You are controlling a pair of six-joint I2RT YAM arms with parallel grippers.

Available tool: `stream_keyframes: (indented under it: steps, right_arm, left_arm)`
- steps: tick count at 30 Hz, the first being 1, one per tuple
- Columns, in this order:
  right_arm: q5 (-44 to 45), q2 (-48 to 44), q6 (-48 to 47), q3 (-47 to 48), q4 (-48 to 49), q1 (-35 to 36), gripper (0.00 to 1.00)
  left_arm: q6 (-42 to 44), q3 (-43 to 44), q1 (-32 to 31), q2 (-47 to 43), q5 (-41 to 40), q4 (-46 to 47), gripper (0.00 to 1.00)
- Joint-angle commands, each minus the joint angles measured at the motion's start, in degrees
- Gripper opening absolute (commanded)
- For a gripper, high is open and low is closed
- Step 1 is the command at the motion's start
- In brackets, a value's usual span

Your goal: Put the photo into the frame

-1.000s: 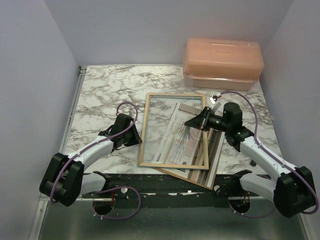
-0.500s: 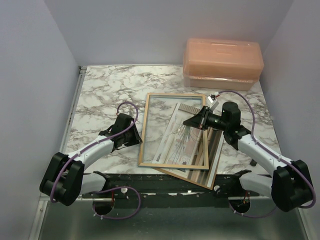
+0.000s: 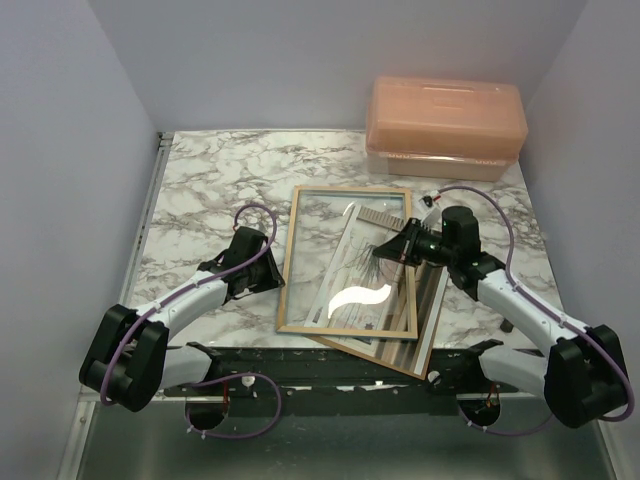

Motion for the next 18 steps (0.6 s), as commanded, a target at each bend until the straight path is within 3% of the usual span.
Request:
stream_keyframes:
  steps: [1, 11, 18]
  right_arm:
    - [5.8, -1.0, -5.7, 1.4, -13.5, 0.7, 0.0]
    - [8.2, 2.8, -9.0, 2.8, -16.2, 0.7, 0.0]
    - [6.5, 5.0, -8.8, 1.0, -12.9, 0.7, 0.0]
  left_arm:
    - [1.2, -0.4, -0.7, 1.6, -1.8, -3.7, 0.26]
    - [1.4, -0.1, -0.8, 2.0, -1.7, -3.7, 0.26]
    - [1.5, 0.0, -1.0, 2.2, -1.7, -3.7, 0.26]
